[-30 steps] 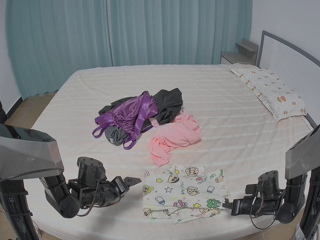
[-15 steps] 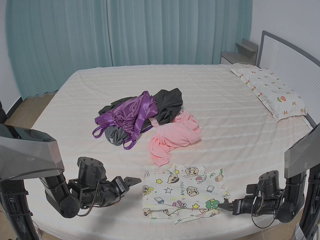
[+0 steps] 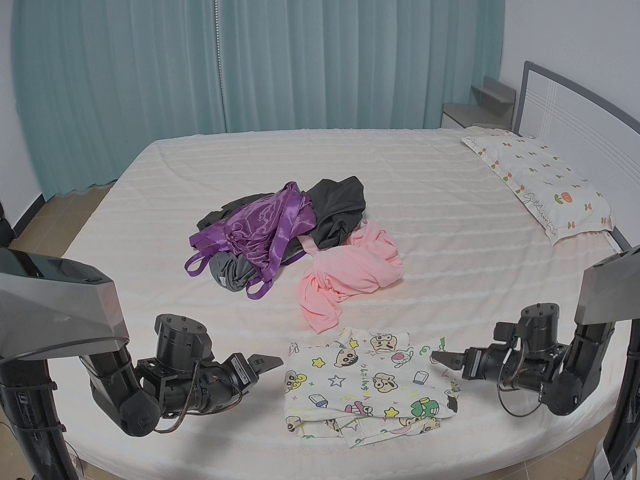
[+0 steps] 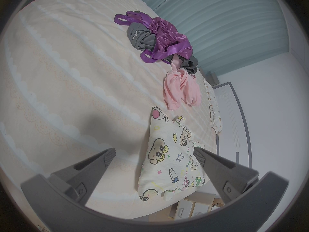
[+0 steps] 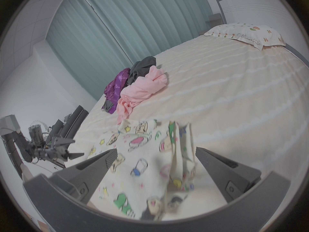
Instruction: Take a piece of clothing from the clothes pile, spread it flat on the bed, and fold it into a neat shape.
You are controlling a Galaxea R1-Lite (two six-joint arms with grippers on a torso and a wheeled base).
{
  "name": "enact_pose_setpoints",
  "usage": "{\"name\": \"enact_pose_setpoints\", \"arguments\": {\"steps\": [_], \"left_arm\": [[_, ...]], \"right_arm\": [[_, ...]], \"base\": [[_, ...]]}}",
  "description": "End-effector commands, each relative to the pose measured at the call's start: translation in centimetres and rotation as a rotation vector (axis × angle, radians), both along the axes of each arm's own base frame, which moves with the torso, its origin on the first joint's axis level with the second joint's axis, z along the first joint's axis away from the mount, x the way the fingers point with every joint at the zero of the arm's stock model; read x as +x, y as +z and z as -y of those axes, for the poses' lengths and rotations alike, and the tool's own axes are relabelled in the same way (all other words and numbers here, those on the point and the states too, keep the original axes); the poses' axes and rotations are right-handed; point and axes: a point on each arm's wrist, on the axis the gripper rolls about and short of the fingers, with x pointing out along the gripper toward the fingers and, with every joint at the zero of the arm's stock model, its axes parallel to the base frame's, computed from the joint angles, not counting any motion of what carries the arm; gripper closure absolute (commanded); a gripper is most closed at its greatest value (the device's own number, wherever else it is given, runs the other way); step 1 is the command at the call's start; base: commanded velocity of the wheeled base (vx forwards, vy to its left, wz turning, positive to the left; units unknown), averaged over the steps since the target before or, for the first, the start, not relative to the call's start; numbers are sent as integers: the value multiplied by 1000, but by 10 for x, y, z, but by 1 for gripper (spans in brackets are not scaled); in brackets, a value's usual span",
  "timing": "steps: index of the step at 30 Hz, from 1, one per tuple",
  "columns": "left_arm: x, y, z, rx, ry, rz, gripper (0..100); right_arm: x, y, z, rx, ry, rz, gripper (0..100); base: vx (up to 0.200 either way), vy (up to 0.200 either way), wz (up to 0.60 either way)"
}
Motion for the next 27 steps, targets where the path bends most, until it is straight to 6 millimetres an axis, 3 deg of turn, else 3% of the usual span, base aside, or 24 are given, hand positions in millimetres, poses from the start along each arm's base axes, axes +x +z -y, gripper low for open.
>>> {"name": "enact_pose_setpoints", "arguments": {"steps": [1, 7, 14, 15, 27], "left_arm": [[0, -1, 1, 4, 1, -2, 0], [0, -2, 2, 5, -1, -2, 0], [0, -2, 2, 5, -1, -2, 0], [0, -2, 2, 5, -1, -2, 0], [1, -3, 2, 7, -2, -4, 0]], "right_arm": [[51, -22, -14, -7, -5, -32, 0], [66, -30, -19, -22, -3, -82, 0], [68, -39, -20, -29, -4, -106, 0], [68, -38, -19, -29, -5, -107, 100], [70, -35, -15, 25, -106, -86, 100]], "base": [[0, 0, 0], [0, 0, 0], [0, 0, 0], [0, 0, 0], [0, 0, 0]]}}
